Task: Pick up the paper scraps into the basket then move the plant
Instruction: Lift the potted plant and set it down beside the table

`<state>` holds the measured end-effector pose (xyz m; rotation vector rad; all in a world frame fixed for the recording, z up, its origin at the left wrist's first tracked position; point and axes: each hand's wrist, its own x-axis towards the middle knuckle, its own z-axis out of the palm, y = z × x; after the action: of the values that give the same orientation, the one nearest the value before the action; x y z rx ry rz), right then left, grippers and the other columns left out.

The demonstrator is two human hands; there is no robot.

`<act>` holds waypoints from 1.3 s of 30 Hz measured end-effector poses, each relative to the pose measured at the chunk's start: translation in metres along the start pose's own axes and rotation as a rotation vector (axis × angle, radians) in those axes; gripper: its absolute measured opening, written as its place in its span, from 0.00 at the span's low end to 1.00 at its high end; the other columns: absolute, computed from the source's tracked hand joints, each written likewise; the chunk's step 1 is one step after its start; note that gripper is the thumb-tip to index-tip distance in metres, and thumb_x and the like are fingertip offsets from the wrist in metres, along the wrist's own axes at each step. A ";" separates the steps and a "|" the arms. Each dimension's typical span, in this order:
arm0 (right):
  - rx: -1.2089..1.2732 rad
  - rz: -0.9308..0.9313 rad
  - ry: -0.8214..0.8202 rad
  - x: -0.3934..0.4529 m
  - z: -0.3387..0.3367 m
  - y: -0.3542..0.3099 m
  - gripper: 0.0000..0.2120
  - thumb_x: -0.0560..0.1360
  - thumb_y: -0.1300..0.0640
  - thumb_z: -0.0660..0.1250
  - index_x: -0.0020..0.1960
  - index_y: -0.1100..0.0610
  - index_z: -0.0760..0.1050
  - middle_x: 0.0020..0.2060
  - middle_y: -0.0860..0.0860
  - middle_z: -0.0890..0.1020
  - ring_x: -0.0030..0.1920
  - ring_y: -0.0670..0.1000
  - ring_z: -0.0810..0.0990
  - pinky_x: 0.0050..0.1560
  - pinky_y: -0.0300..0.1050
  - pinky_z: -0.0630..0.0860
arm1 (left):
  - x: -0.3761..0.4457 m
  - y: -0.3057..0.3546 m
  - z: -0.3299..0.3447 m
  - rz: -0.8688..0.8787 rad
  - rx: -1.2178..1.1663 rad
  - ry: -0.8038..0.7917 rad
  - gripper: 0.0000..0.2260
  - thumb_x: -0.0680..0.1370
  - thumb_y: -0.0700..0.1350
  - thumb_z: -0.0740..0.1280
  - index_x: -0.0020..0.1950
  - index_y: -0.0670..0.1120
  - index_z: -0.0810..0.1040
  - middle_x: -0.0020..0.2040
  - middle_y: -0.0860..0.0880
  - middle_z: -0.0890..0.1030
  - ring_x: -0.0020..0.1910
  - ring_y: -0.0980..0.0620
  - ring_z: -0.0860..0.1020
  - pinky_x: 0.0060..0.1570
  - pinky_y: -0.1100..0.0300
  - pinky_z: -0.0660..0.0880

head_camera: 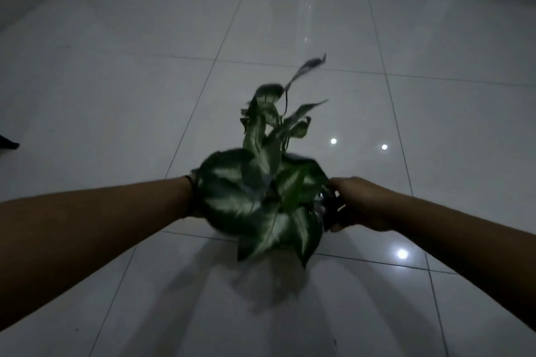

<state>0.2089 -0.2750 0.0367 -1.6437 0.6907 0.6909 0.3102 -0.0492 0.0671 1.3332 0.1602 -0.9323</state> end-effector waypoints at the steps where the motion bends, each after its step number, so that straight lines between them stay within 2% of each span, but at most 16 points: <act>1: 0.049 -0.019 0.036 0.000 -0.003 -0.005 0.13 0.77 0.58 0.57 0.41 0.61 0.77 0.24 0.56 0.83 0.26 0.56 0.83 0.34 0.48 0.82 | 0.000 -0.002 -0.001 0.039 0.041 0.007 0.12 0.81 0.43 0.52 0.53 0.43 0.75 0.50 0.43 0.79 0.43 0.47 0.78 0.38 0.60 0.82; 3: 0.165 -0.041 0.110 -0.001 -0.010 -0.012 0.12 0.77 0.62 0.55 0.42 0.64 0.76 0.29 0.61 0.83 0.28 0.58 0.83 0.34 0.49 0.83 | 0.003 0.000 0.000 0.072 -0.006 -0.021 0.13 0.81 0.42 0.52 0.56 0.42 0.75 0.53 0.42 0.82 0.45 0.47 0.81 0.46 0.56 0.82; 6: 0.265 -0.065 0.164 -0.001 -0.015 -0.019 0.12 0.77 0.65 0.54 0.45 0.67 0.76 0.37 0.65 0.81 0.32 0.60 0.83 0.33 0.48 0.82 | 0.017 -0.003 0.003 0.127 -0.153 -0.015 0.16 0.81 0.42 0.52 0.43 0.45 0.77 0.35 0.49 0.85 0.33 0.54 0.82 0.34 0.62 0.81; 7: 0.280 -0.073 0.171 -0.001 -0.015 -0.020 0.12 0.77 0.66 0.55 0.46 0.68 0.76 0.38 0.65 0.81 0.32 0.60 0.83 0.33 0.48 0.82 | 0.019 0.000 0.005 0.147 -0.176 0.003 0.16 0.81 0.42 0.51 0.41 0.46 0.77 0.34 0.50 0.84 0.33 0.53 0.81 0.35 0.61 0.81; 8: 0.293 -0.083 0.176 -0.001 -0.015 -0.022 0.11 0.77 0.66 0.55 0.48 0.68 0.76 0.39 0.65 0.81 0.33 0.59 0.83 0.34 0.47 0.82 | 0.025 0.002 0.007 0.152 -0.162 0.009 0.16 0.81 0.42 0.52 0.41 0.46 0.78 0.37 0.49 0.83 0.36 0.51 0.80 0.39 0.58 0.80; 10: 0.310 -0.111 0.186 0.001 -0.015 -0.026 0.11 0.77 0.66 0.56 0.51 0.69 0.77 0.40 0.63 0.81 0.35 0.58 0.82 0.36 0.47 0.83 | 0.029 0.006 0.010 0.100 -0.094 0.033 0.15 0.80 0.46 0.53 0.48 0.46 0.78 0.45 0.47 0.79 0.43 0.48 0.77 0.45 0.52 0.76; 12: 0.333 -0.134 0.212 0.004 -0.014 -0.031 0.11 0.76 0.67 0.57 0.51 0.69 0.77 0.39 0.62 0.81 0.36 0.57 0.82 0.38 0.47 0.83 | 0.033 0.007 0.011 0.022 -0.050 0.051 0.15 0.78 0.50 0.53 0.54 0.47 0.77 0.49 0.47 0.78 0.46 0.48 0.76 0.44 0.51 0.77; 16: 0.324 -0.165 0.254 0.011 -0.015 -0.043 0.09 0.75 0.67 0.59 0.50 0.69 0.77 0.39 0.62 0.81 0.36 0.57 0.83 0.35 0.45 0.83 | 0.042 0.012 0.013 0.020 -0.083 0.048 0.17 0.76 0.53 0.55 0.56 0.48 0.78 0.49 0.48 0.80 0.46 0.49 0.78 0.38 0.56 0.79; 20: 0.349 -0.199 0.258 0.010 -0.019 -0.067 0.09 0.76 0.66 0.58 0.44 0.65 0.77 0.39 0.62 0.82 0.34 0.55 0.83 0.31 0.41 0.82 | 0.044 0.034 0.009 0.074 -0.063 0.069 0.18 0.75 0.58 0.53 0.47 0.50 0.79 0.44 0.50 0.80 0.43 0.52 0.77 0.45 0.55 0.72; 24: 0.434 -0.212 0.241 -0.014 -0.016 -0.092 0.11 0.79 0.62 0.58 0.52 0.67 0.76 0.44 0.62 0.81 0.38 0.56 0.82 0.31 0.39 0.81 | 0.020 0.062 0.008 0.062 -0.077 0.000 0.22 0.75 0.63 0.51 0.54 0.53 0.78 0.49 0.50 0.80 0.49 0.50 0.76 0.51 0.52 0.71; 28: 0.417 -0.185 0.233 -0.075 -0.009 -0.129 0.13 0.79 0.60 0.59 0.58 0.67 0.74 0.48 0.62 0.81 0.41 0.56 0.83 0.33 0.40 0.81 | -0.037 0.100 0.024 0.058 -0.175 0.049 0.19 0.75 0.60 0.55 0.56 0.52 0.78 0.53 0.51 0.83 0.53 0.51 0.78 0.54 0.47 0.75; 31: 0.416 -0.202 0.219 -0.134 -0.009 -0.176 0.14 0.79 0.57 0.58 0.59 0.64 0.75 0.49 0.59 0.82 0.38 0.53 0.85 0.37 0.41 0.82 | -0.094 0.147 0.040 0.078 -0.197 0.094 0.18 0.75 0.60 0.56 0.55 0.54 0.80 0.54 0.52 0.83 0.57 0.50 0.77 0.49 0.51 0.77; 34: 0.424 -0.214 0.193 -0.202 -0.010 -0.223 0.15 0.79 0.53 0.57 0.59 0.59 0.76 0.50 0.57 0.81 0.33 0.48 0.85 0.40 0.43 0.82 | -0.152 0.197 0.056 0.106 -0.226 0.152 0.18 0.75 0.59 0.58 0.59 0.54 0.78 0.61 0.50 0.80 0.64 0.48 0.74 0.62 0.49 0.71; 36: 0.410 -0.217 0.150 -0.256 -0.011 -0.257 0.17 0.80 0.48 0.55 0.61 0.54 0.76 0.52 0.55 0.81 0.37 0.51 0.84 0.42 0.45 0.83 | -0.199 0.237 0.069 0.127 -0.244 0.146 0.18 0.74 0.58 0.59 0.58 0.54 0.79 0.59 0.51 0.81 0.63 0.48 0.74 0.62 0.51 0.70; 38: 0.369 -0.222 0.128 -0.311 -0.015 -0.294 0.20 0.78 0.41 0.54 0.64 0.49 0.74 0.54 0.51 0.80 0.45 0.52 0.82 0.44 0.48 0.82 | -0.243 0.281 0.080 0.162 -0.254 0.146 0.18 0.73 0.59 0.61 0.58 0.53 0.80 0.56 0.51 0.83 0.60 0.48 0.75 0.57 0.52 0.73; 39: 0.341 -0.231 0.131 -0.338 -0.018 -0.311 0.23 0.77 0.37 0.54 0.65 0.46 0.72 0.56 0.49 0.79 0.50 0.51 0.81 0.47 0.50 0.81 | -0.265 0.302 0.087 0.186 -0.258 0.140 0.20 0.73 0.58 0.62 0.60 0.52 0.79 0.58 0.51 0.82 0.62 0.47 0.75 0.58 0.51 0.73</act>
<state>0.2246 -0.2174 0.4920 -1.4306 0.6583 0.2826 0.3024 -0.0133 0.4762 1.1510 0.2514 -0.6386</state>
